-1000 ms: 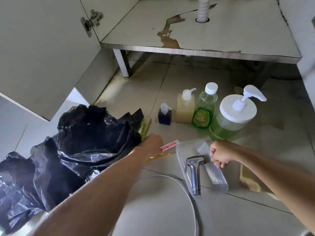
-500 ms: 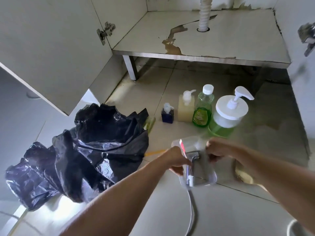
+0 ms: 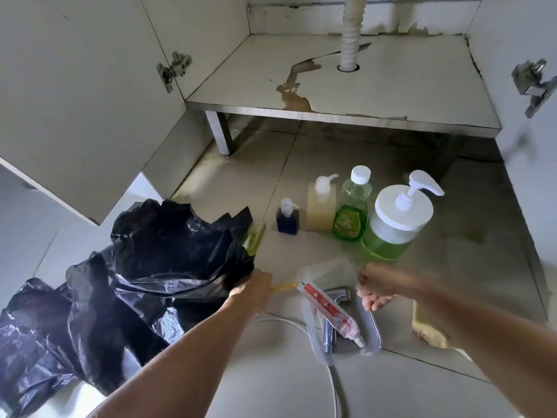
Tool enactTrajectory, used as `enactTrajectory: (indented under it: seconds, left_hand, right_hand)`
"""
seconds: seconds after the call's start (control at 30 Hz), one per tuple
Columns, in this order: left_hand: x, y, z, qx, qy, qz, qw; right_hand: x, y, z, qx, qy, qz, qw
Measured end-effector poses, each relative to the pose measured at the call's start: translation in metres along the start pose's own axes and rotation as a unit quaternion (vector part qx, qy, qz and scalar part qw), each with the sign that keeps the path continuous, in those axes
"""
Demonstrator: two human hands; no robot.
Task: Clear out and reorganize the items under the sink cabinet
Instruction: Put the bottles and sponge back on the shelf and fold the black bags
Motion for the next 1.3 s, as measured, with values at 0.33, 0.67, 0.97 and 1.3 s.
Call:
enactTrajectory:
  seconds: [0.33,0.67,0.97,1.3]
  left_hand:
    - [0.011,0.008,0.029,0.113,0.12,-0.015,0.986]
    - [0.041,0.086,0.059,0.463,-0.105,0.032,0.88]
    - [0.048,0.109,-0.023,0.331,0.007,0.034,0.943]
    - [0.065,0.069,-0.004,0.29,0.068,0.123,0.947]
  right_hand:
    - [-0.001,-0.001,0.001,0.062,0.004,0.015,0.998]
    - [-0.001,-0.001,-0.001,0.077,0.016,0.025,0.997]
    - [-0.015,0.007,-0.004,0.121,0.071,0.004,0.99]
    - [0.015,0.019,-0.012,0.061,-0.077,-0.037,0.994]
Point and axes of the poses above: each hand's wrist, its own x-axis away from the middle knuckle, its own z-axis out of the back of the hand, y = z × x, the point moved 2 cm from there along -x, towards the middle knuckle, and after that the axes turned 5 degrees about x, right-handed, at the moved point
